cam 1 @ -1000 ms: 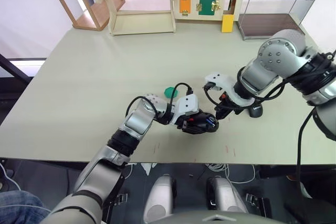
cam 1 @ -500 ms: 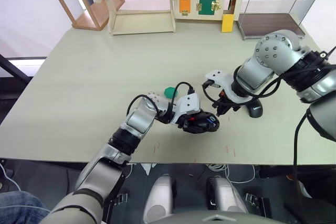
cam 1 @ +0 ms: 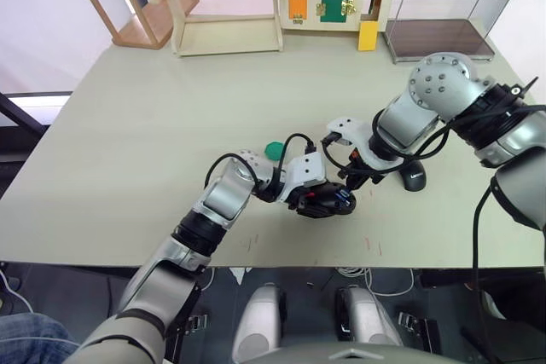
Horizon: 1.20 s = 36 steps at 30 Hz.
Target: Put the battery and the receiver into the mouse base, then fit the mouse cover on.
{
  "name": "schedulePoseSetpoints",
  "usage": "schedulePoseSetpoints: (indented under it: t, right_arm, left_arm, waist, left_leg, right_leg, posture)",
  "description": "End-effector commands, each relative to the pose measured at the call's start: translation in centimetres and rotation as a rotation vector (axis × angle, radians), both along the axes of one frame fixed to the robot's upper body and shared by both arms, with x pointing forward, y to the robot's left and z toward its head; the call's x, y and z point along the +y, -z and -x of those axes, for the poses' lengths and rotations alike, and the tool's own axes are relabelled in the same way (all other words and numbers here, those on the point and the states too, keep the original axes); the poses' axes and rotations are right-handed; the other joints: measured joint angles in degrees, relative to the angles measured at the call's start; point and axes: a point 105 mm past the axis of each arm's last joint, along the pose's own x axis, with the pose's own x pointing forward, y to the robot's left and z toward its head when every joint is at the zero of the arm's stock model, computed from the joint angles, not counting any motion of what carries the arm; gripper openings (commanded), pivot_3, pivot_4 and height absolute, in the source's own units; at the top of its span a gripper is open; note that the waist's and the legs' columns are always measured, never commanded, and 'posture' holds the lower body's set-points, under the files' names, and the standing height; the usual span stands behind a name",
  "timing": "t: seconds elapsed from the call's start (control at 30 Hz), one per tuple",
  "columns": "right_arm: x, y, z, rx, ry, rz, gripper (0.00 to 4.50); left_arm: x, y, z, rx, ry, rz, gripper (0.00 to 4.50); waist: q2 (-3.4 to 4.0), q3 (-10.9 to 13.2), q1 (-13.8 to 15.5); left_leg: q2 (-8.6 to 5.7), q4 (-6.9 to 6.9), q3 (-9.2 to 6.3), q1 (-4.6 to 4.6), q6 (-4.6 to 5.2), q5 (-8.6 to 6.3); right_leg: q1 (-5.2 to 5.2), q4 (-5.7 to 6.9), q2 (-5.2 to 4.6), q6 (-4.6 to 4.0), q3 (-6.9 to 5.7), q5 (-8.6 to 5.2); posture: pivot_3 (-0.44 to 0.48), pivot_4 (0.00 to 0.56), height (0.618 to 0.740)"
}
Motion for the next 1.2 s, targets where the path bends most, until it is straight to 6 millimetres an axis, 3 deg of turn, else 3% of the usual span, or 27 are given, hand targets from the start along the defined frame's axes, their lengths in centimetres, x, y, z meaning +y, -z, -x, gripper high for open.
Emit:
schedulePoseSetpoints:
  t: [0.03,0.63,1.2]
  right_arm:
    - [0.51,-1.08,-0.06,-0.022,-0.008,-0.042,0.00]
    - [0.82,-0.88,0.72,0.000,-0.037,-0.057,0.00]
    - [0.28,-0.18,0.19,-0.036,-0.019,-0.021,0.00]
  left_arm:
    - [-0.18,1.22,0.35,0.026,-0.008,-0.036,2.98]
    - [-0.11,1.46,0.47,0.035,-0.009,-0.042,2.98]
    - [-0.18,1.50,0.53,0.039,-0.008,-0.039,2.98]
  waist:
    - [0.00,0.00,0.02]
    - [0.00,0.00,0.01]
    - [0.00,0.00,-0.02]
  left_leg:
    - [0.00,0.00,0.01,-0.13,0.00,0.00]
    - [-0.01,0.02,0.02,-0.31,0.01,0.01]
    - [-0.01,0.02,0.02,-0.32,0.00,0.00]
  right_leg:
    - [-0.10,0.01,0.00,0.03,-0.03,0.02]
    - [-0.14,-0.10,0.00,0.13,-0.19,0.08]
    - [-0.13,-0.14,0.00,0.13,-0.19,0.08]
  posture:
    - [0.000,0.150,0.740]
    - [0.000,0.150,0.740]
    - [0.000,0.150,0.740]
